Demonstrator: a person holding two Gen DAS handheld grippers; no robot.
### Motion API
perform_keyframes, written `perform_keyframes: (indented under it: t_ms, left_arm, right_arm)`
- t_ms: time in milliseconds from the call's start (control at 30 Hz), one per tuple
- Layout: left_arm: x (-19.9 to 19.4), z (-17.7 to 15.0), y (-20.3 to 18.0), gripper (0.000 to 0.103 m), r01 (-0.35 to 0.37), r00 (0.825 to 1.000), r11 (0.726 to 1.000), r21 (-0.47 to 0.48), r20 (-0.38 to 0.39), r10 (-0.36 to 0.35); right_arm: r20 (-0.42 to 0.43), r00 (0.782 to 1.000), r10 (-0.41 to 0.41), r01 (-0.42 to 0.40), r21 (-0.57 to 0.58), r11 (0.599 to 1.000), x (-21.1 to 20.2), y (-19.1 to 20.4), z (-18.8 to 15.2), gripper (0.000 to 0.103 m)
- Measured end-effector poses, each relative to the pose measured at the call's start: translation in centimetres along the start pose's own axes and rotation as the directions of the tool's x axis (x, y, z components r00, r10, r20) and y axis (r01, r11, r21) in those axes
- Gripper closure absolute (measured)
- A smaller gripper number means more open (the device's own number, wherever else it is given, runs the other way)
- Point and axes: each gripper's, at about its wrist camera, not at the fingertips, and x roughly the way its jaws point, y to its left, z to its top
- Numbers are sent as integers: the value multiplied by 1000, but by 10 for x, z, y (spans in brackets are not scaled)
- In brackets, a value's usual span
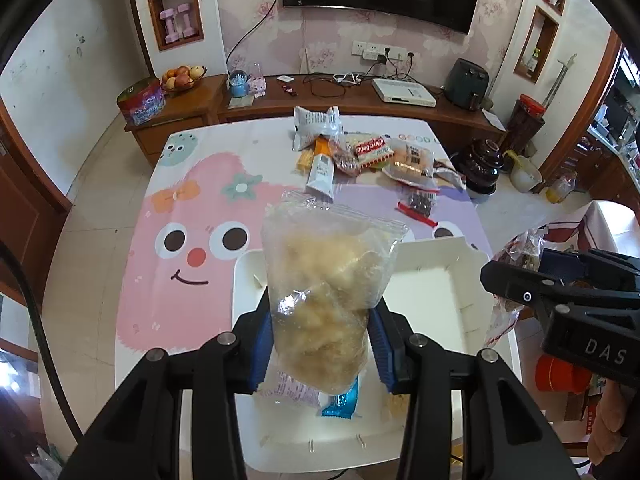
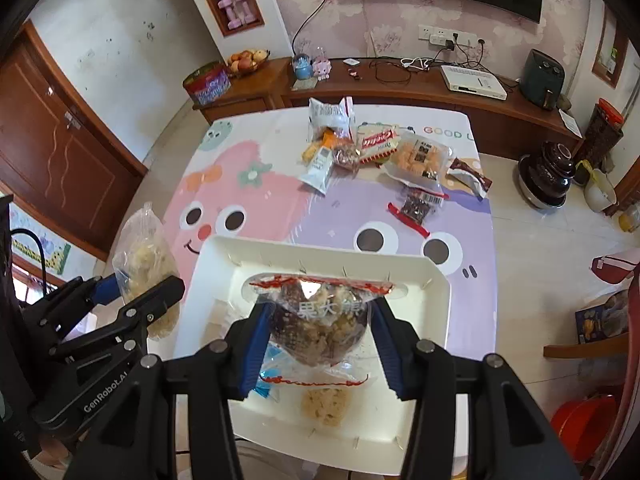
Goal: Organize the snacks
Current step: 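Carry both held bags over the white tray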
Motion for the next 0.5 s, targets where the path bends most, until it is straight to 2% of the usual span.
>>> perform_keyframes:
  t_ms: [433, 467, 500]
  left_arm:
    - [9, -13, -6, 61, -12, 999, 1000, 0, -47, 12]
    - [9, -13, -6, 56, -14, 999, 1000, 1, -47, 14]
    - [8, -14, -7, 43, -18, 999, 1000, 3, -45, 18]
  right_arm:
    - [-42, 999, -17, 16, -10, 1000, 7, 0, -18, 51]
    - [-44, 999, -17, 17, -7, 1000, 7, 0, -18, 51]
    - [-48, 999, -18, 18, -1, 1000, 8, -2, -20, 51]
